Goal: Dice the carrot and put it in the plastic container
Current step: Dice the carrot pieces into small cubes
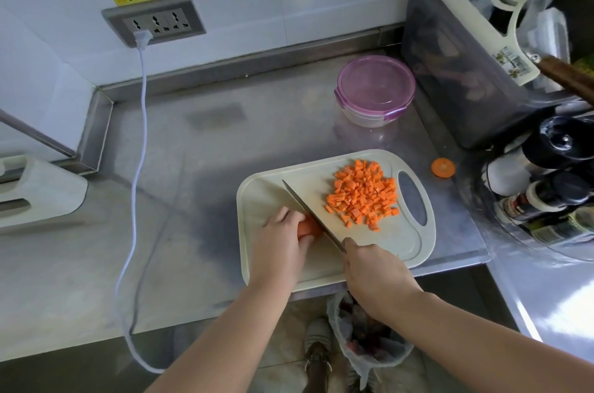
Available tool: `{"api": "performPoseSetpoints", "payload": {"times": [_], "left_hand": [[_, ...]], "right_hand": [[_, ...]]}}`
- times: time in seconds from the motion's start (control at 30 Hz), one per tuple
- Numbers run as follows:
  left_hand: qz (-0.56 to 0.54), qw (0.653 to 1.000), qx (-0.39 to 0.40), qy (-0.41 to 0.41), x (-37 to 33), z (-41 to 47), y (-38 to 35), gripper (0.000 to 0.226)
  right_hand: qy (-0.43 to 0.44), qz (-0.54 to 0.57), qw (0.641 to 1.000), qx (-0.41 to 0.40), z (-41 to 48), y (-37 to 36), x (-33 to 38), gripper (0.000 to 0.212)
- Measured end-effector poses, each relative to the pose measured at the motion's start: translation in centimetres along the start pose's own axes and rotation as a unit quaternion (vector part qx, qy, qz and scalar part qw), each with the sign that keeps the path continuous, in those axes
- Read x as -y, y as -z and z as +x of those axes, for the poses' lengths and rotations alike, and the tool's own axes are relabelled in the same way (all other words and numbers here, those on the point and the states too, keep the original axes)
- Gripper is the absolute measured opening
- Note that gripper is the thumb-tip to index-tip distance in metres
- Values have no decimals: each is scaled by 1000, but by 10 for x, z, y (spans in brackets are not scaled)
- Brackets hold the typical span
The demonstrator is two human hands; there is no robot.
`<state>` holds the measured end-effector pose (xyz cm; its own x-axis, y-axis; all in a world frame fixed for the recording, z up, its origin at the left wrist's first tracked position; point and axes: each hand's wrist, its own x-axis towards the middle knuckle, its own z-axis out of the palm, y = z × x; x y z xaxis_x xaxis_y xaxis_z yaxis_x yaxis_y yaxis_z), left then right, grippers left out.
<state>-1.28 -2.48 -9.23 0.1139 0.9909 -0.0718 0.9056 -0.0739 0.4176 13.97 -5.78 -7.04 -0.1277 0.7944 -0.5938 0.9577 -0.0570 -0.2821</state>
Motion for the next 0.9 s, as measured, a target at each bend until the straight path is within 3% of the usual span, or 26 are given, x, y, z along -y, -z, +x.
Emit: {"api": "performPoseSetpoints", "payload": {"times": [0.17, 0.4, 0.9], "left_hand": [[10, 1000, 14, 8, -1, -1, 2, 28], [-27, 998, -8, 53, 2, -12, -1, 31], [-3, 999, -16, 41, 4, -13, -3, 29]], "right_hand": [[-13, 25, 1000, -6, 2, 4, 2, 22], [28, 42, 995, -86, -13, 17, 1, 24], [41, 5, 997, -66, -21, 4, 1, 23]]}}
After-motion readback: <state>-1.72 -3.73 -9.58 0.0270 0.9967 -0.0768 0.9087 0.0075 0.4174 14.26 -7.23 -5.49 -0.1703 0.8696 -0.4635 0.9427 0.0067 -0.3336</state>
